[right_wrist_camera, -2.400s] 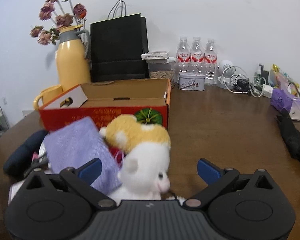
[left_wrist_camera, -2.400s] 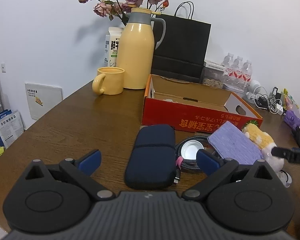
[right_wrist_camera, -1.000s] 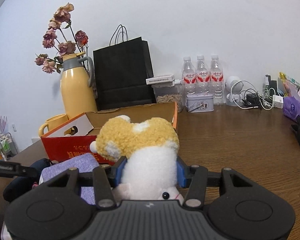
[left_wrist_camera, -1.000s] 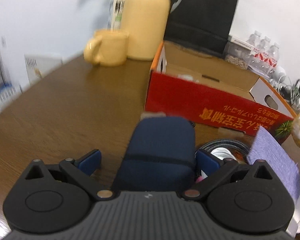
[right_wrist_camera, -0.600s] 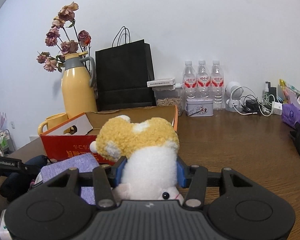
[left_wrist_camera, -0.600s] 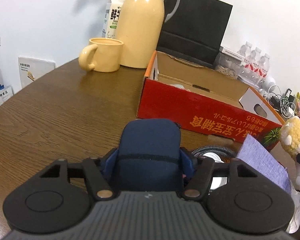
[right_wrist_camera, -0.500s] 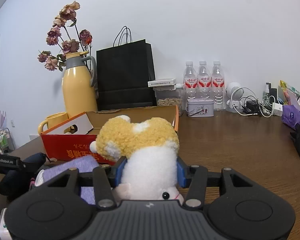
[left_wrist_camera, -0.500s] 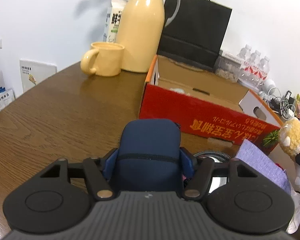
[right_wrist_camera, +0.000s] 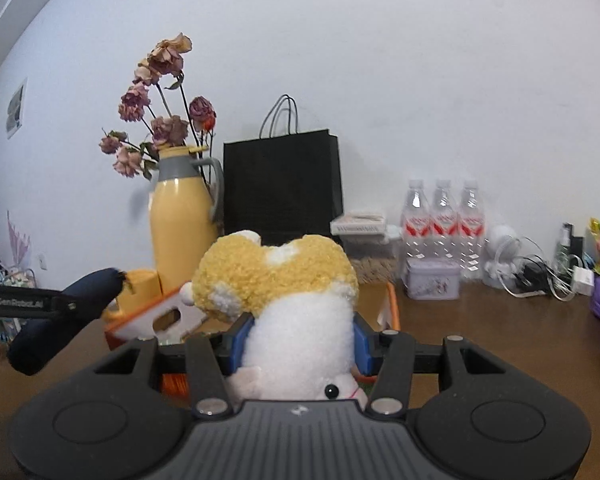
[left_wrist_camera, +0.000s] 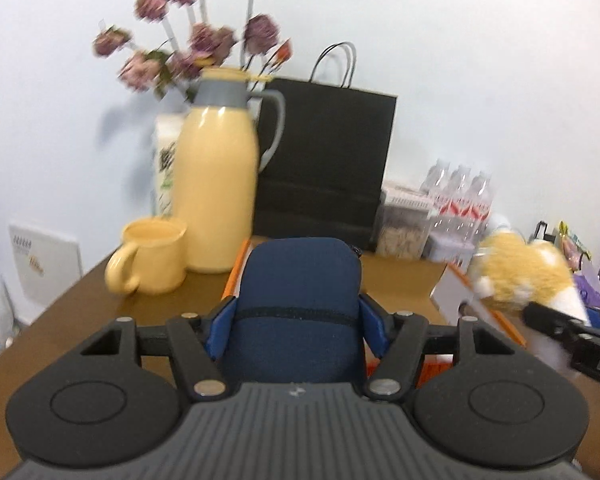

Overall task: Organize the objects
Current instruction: 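Carry the plush toy and navy case into the cardboard box and release both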

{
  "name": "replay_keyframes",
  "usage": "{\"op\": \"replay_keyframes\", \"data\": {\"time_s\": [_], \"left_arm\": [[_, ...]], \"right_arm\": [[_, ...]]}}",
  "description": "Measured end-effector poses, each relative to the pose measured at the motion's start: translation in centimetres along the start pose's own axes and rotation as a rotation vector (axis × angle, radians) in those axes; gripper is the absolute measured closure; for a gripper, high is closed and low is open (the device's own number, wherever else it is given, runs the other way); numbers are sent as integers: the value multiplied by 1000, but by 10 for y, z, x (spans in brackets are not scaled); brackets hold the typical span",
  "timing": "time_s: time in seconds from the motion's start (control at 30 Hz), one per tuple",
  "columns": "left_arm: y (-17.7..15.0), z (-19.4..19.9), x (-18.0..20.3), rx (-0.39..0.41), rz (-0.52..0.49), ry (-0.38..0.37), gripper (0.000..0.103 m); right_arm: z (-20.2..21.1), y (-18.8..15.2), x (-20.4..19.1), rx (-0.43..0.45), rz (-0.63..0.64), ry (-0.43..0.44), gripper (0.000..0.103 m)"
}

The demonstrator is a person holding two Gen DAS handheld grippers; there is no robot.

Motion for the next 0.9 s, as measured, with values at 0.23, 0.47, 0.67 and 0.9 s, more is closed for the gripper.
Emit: {"op": "replay_keyframes", "data": {"time_s": [0.23, 0.47, 0.67, 0.9], "left_arm": [[33, -47, 27, 26, 14, 0, 38], [37, -103, 45, -8, -14, 38, 38], [24, -144, 53, -59, -75, 88, 39], [6, -164, 57, -121, -131, 112, 38]], "right_arm": [[-67, 33, 18, 1, -24, -21, 54], [-133, 22, 46, -99, -57, -58, 54], [-162, 0, 78, -180, -104, -132, 54], [-172, -16, 84, -250, -105, -134, 55]]}}
Point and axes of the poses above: each gripper's, at about its wrist camera, not at the fingertips, and z roughly against the way its jaws point, x to its right, y to its top, the point moved 10 cm from there along -z, roughly the way its jaws point, and after that the axes turned 11 degrees about y, right-handed, at the moved point
